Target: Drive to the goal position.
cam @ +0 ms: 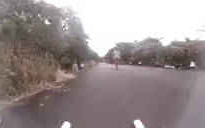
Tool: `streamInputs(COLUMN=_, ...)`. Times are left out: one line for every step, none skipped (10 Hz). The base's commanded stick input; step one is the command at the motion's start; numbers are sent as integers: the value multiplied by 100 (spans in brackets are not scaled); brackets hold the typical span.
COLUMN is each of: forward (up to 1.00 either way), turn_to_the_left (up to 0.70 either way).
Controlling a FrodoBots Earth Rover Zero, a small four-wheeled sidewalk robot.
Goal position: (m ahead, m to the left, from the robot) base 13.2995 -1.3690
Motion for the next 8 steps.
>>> streamInputs(forward=50, turn_to_the_left=0)
streamInputs(forward=50, turn_to_the_left=0)
streamInputs(forward=50, turn_to_the_left=0)
streamInputs(forward=50, turn_to_the_left=0)
streamInputs(forward=50, turn_to_the_left=0)
streamInputs(forward=50, turn_to_the_left=0)
streamInputs(forward=50, turn_to_the_left=0)
streamInputs(forward=50, turn_to_the_left=0)
